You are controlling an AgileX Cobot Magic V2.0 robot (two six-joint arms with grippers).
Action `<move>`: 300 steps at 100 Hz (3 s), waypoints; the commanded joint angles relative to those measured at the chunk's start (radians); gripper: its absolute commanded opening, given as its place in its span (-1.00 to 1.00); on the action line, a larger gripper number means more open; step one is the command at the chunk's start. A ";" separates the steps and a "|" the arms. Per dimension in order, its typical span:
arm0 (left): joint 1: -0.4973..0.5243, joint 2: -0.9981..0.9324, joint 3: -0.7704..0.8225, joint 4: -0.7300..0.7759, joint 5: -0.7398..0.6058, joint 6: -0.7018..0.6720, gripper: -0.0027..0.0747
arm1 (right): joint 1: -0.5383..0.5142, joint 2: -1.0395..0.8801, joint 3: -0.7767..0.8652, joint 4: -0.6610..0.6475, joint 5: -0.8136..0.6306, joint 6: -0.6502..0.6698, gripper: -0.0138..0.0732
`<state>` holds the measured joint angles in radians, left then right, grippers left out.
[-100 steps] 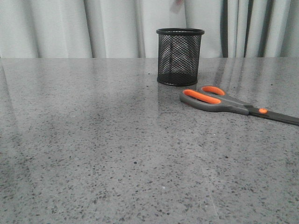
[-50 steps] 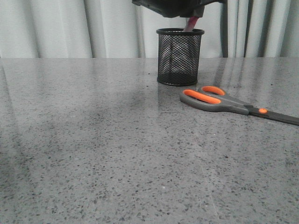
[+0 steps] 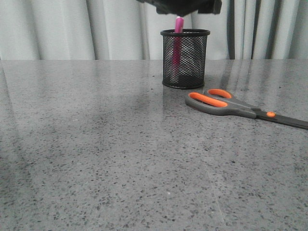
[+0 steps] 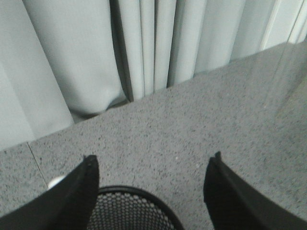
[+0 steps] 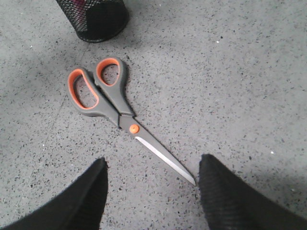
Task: Put pen and scissors into bin
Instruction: 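Lower the marker into the mesh cup and open the left gripper, then lower the right gripper onto the scissors handles and close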
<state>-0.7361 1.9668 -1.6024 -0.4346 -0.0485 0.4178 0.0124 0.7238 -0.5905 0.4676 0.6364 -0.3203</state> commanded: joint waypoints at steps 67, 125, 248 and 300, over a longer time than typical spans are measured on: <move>0.257 -0.633 0.182 0.181 0.370 -0.009 -0.98 | -0.008 0.005 -0.035 0.033 -0.123 -0.009 0.19; 0.500 -1.332 0.998 0.050 0.139 -0.011 -0.98 | 0.145 0.350 -0.264 0.090 0.080 -0.413 0.19; 0.500 -1.389 1.067 0.050 0.139 -0.011 -0.98 | 0.264 0.851 -0.587 -0.178 0.240 -0.418 0.19; 0.500 -1.389 1.067 0.046 0.139 -0.011 -0.98 | 0.264 0.846 -0.587 -0.174 0.268 -0.418 -0.85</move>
<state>-0.2384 0.5760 -0.5083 -0.3726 0.1681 0.4158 0.2787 1.6028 -1.1539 0.2825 0.9049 -0.7306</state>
